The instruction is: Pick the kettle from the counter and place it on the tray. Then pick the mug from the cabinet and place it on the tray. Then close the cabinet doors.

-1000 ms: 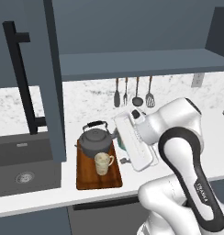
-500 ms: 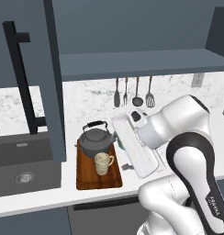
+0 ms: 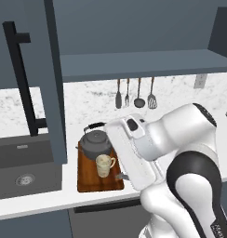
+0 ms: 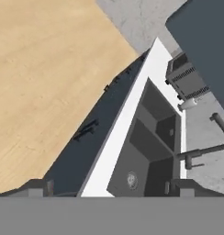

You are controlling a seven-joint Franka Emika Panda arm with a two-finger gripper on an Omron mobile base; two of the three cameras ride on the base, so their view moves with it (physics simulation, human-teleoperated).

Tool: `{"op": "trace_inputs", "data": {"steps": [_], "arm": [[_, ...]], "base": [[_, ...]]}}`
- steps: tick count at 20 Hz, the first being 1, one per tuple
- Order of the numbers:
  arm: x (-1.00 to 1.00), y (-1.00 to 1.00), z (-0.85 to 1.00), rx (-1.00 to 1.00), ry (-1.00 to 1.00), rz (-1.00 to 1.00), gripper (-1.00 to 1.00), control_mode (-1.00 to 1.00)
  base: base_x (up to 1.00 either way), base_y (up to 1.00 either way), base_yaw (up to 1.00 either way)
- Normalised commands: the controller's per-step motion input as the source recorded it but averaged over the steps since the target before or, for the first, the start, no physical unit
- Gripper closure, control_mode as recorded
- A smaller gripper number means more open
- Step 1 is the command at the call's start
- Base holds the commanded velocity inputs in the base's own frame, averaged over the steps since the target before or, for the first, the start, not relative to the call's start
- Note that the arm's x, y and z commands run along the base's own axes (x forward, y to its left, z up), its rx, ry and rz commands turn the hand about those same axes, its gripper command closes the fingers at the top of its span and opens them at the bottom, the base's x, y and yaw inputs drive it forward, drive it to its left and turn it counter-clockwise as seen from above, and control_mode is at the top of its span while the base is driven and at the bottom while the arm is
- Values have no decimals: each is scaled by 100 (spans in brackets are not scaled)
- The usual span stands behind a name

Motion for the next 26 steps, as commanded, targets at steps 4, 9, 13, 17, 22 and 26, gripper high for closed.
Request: {"op": "trace_inputs", "data": {"steps": [4,9,13,17,22,26], "arm": [[-9,36,9,2,-31,8,-100,-100],[-9,52,18,2,-19,3,-100,-100],[-19,43,34,11,-11,0,-100,-100],[-24,19,31,11,-4,0,-100,-100],[-24,22,27,12,-5,0,-100,-100],[-4,43,15,6,-5,-2,-100,-100]], "base": [[0,0,0],[0,0,0],[0,0,0],[0,0,0],[0,0,0],[0,0,0]]}}
